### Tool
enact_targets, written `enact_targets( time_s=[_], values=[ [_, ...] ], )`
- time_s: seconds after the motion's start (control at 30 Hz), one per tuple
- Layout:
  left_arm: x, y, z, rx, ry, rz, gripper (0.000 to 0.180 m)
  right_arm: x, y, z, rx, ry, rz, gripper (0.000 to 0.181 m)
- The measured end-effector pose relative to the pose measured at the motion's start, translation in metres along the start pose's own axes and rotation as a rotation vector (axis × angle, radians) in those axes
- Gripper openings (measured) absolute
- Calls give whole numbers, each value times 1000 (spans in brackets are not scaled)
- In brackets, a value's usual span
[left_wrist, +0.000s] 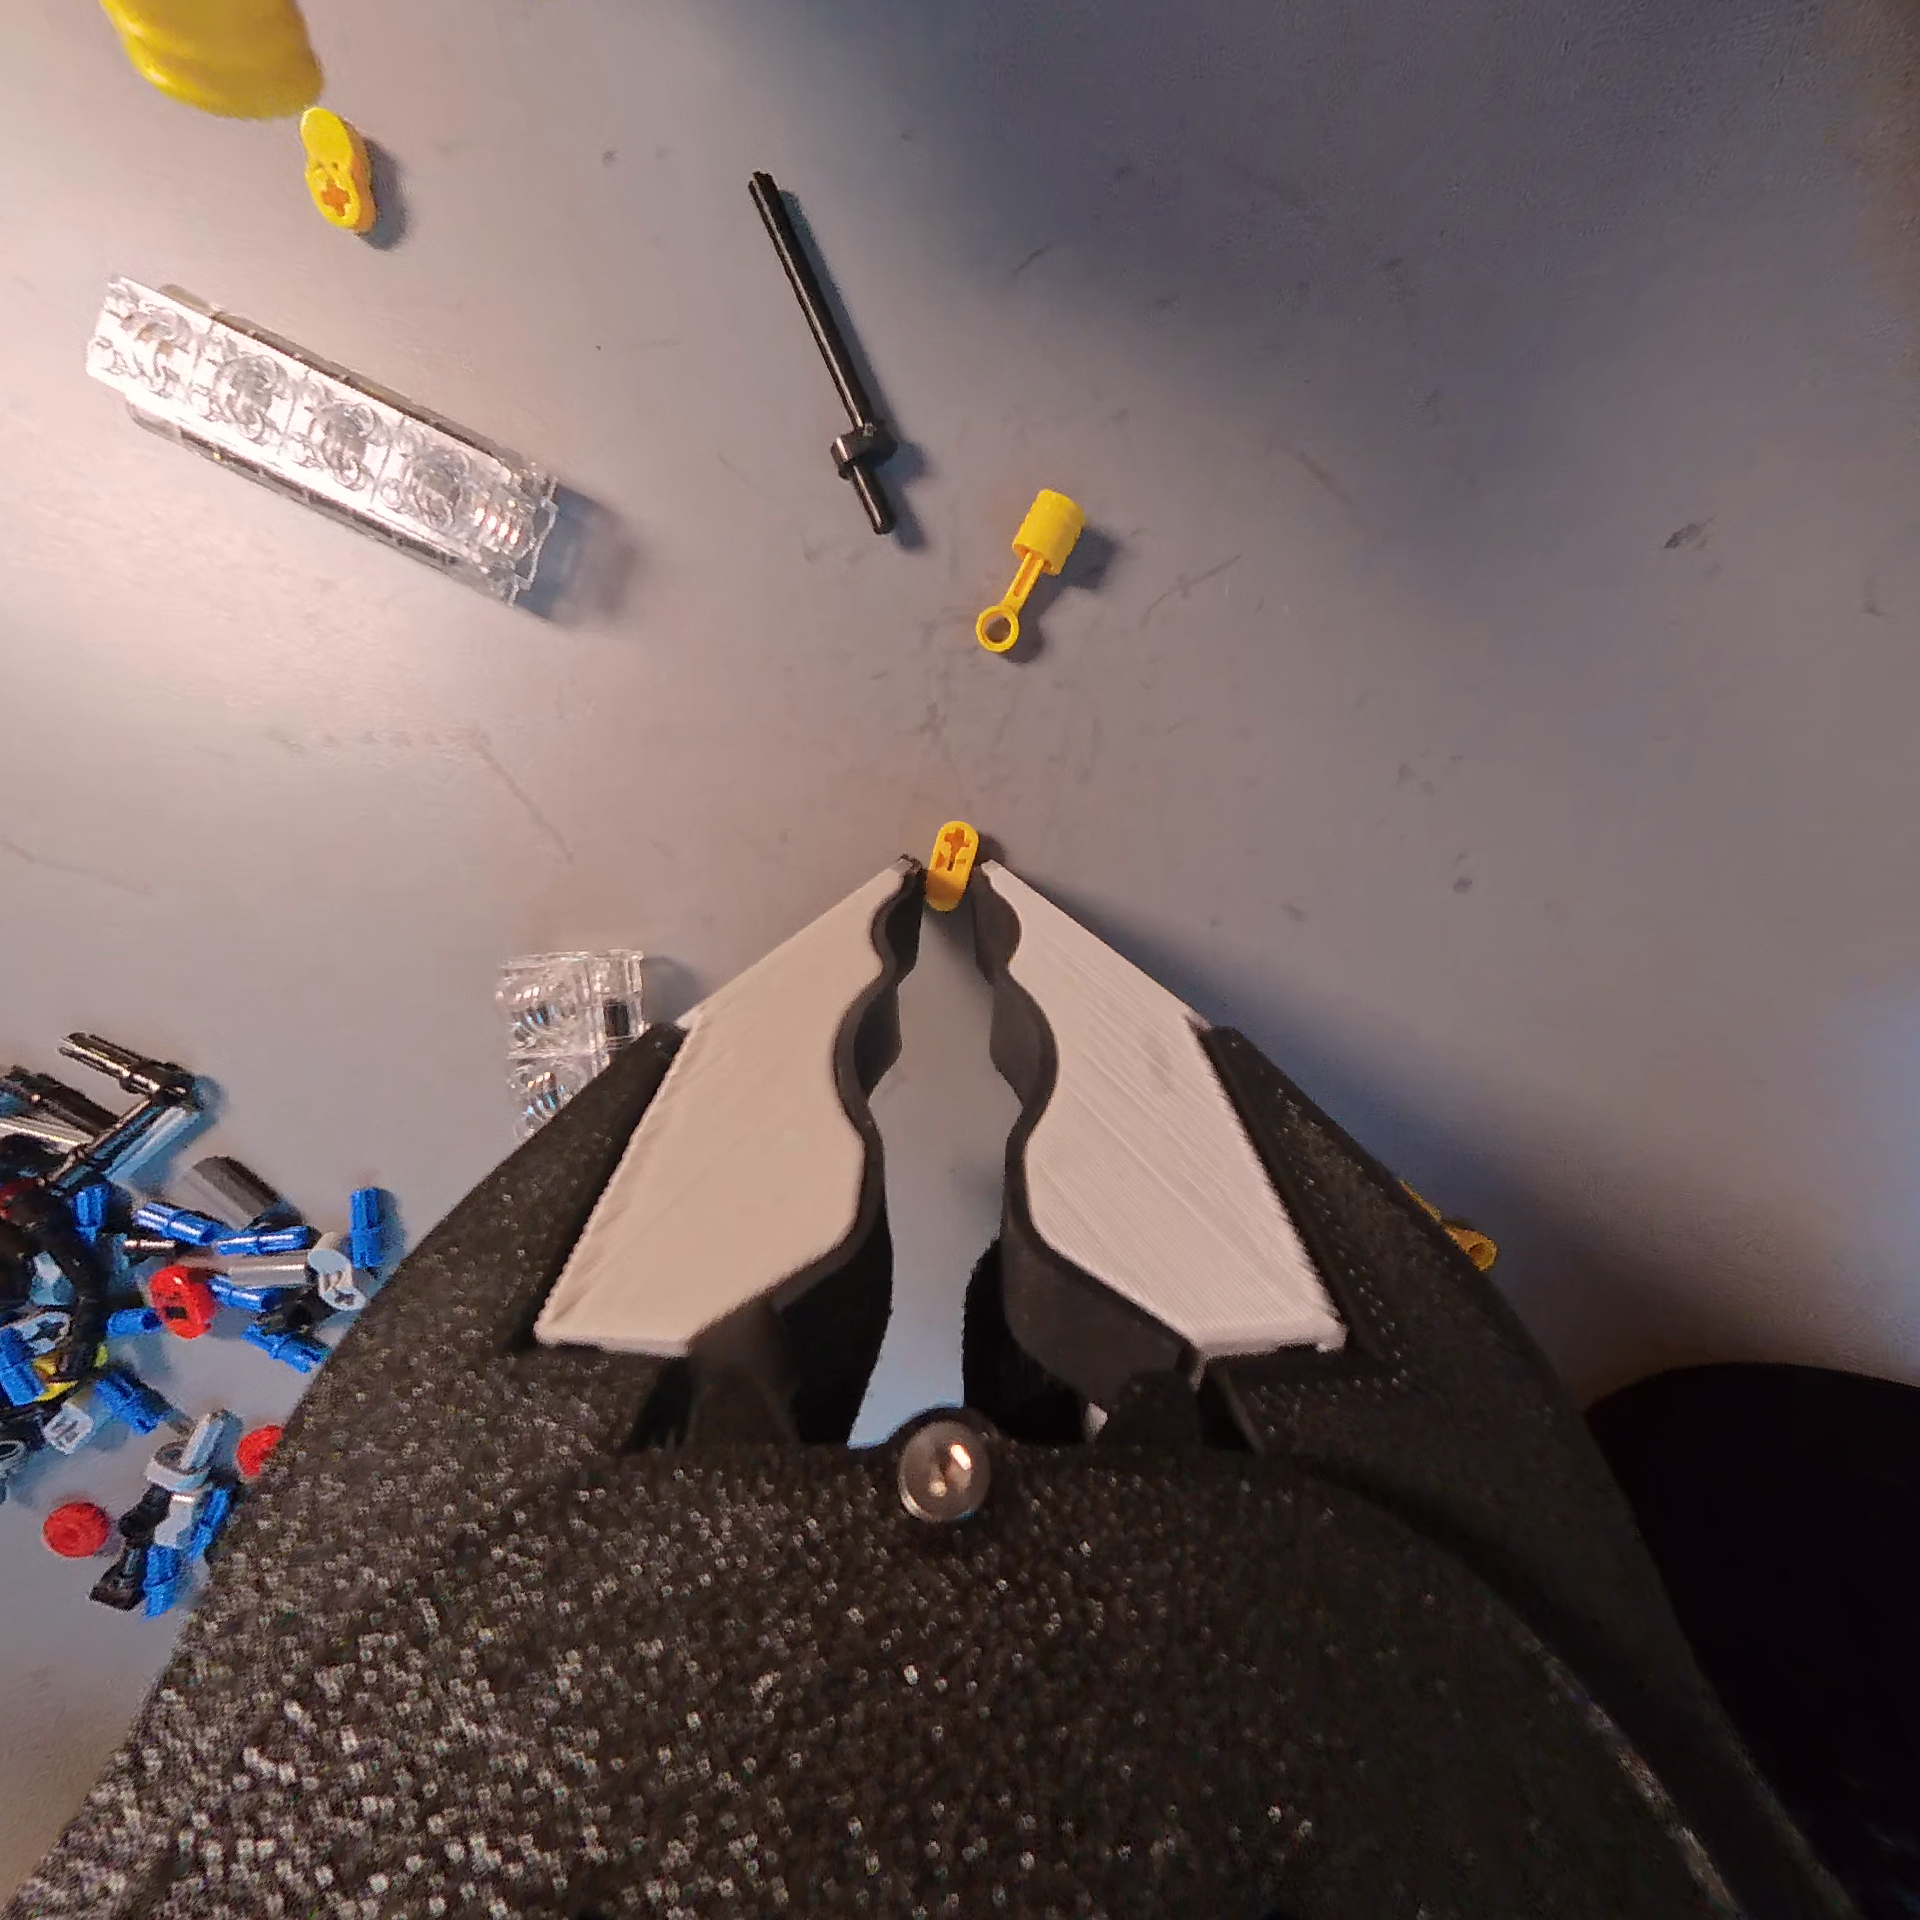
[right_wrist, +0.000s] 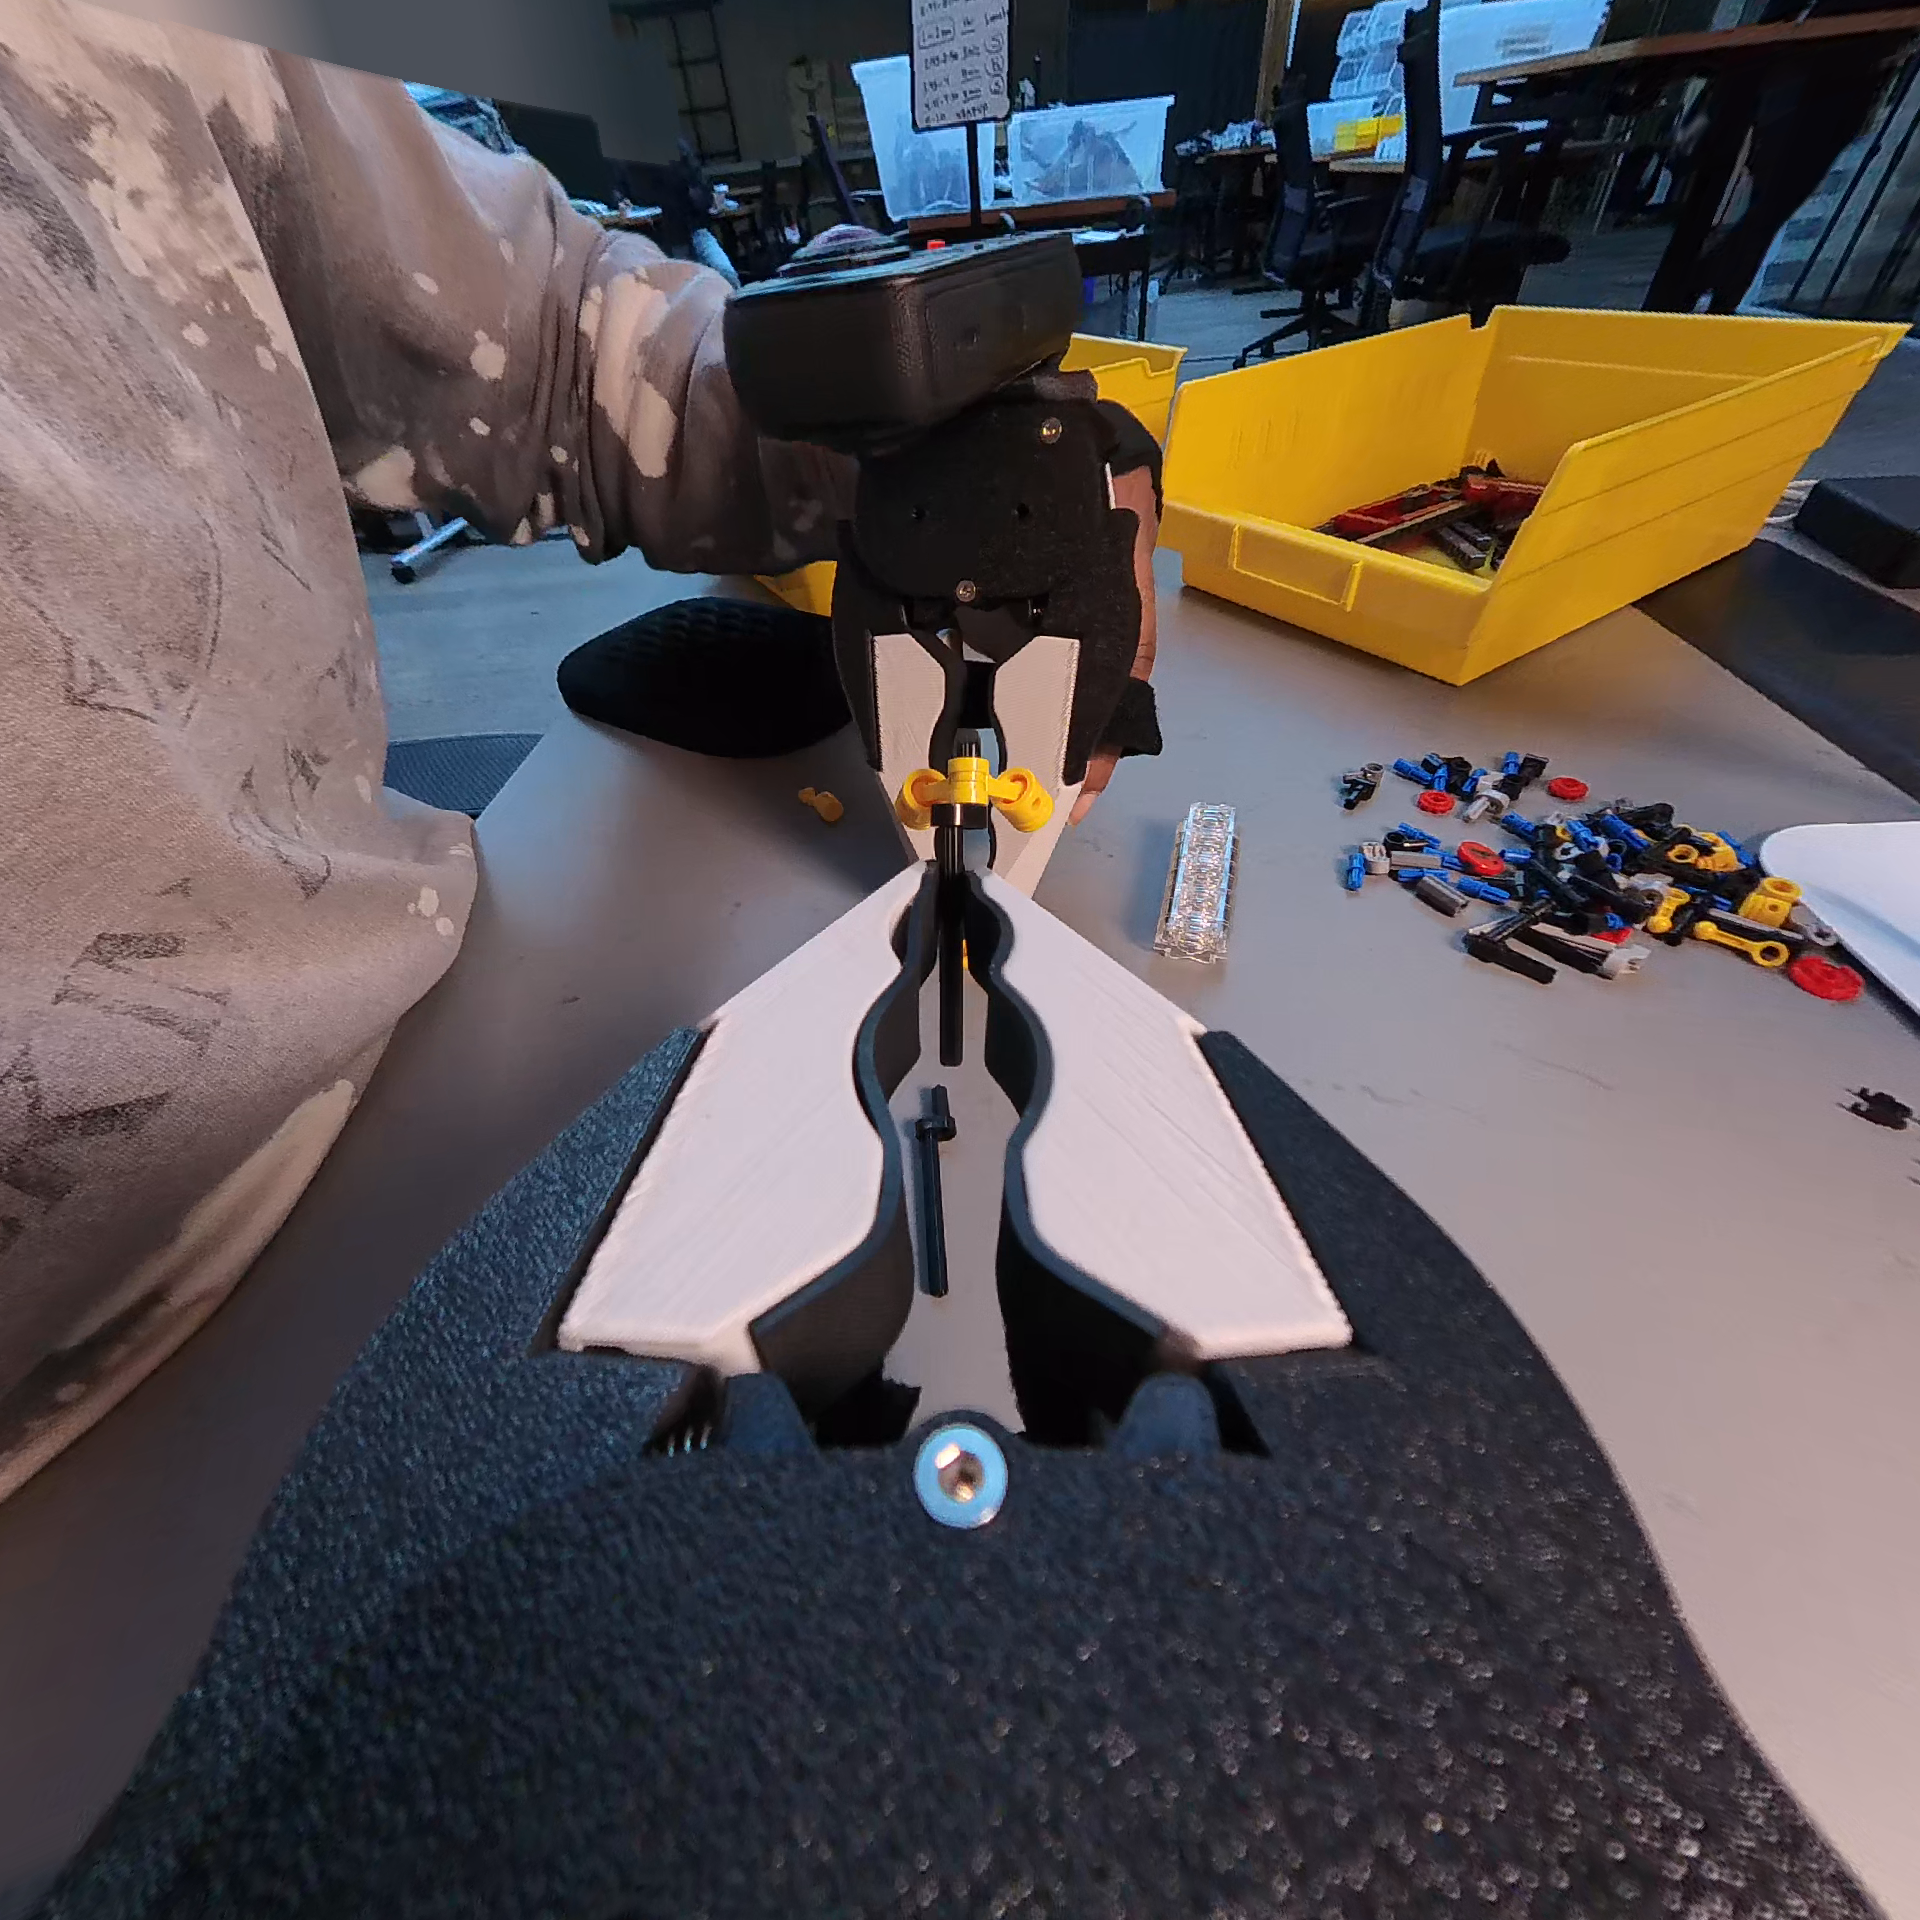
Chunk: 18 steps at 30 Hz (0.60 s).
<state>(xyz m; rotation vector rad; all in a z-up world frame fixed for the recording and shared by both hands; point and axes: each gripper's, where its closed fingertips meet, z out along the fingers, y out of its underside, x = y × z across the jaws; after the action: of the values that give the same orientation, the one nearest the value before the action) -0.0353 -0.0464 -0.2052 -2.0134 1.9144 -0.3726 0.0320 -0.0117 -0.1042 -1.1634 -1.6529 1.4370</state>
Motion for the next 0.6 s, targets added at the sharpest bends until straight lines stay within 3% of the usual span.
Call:
enact_targets(
  time_s=[0.6],
  values=[
    [-2, 0, 0, -234, -117, 143, 10, 0, 0, -1, -2, -4, 0, 3]
  ],
)
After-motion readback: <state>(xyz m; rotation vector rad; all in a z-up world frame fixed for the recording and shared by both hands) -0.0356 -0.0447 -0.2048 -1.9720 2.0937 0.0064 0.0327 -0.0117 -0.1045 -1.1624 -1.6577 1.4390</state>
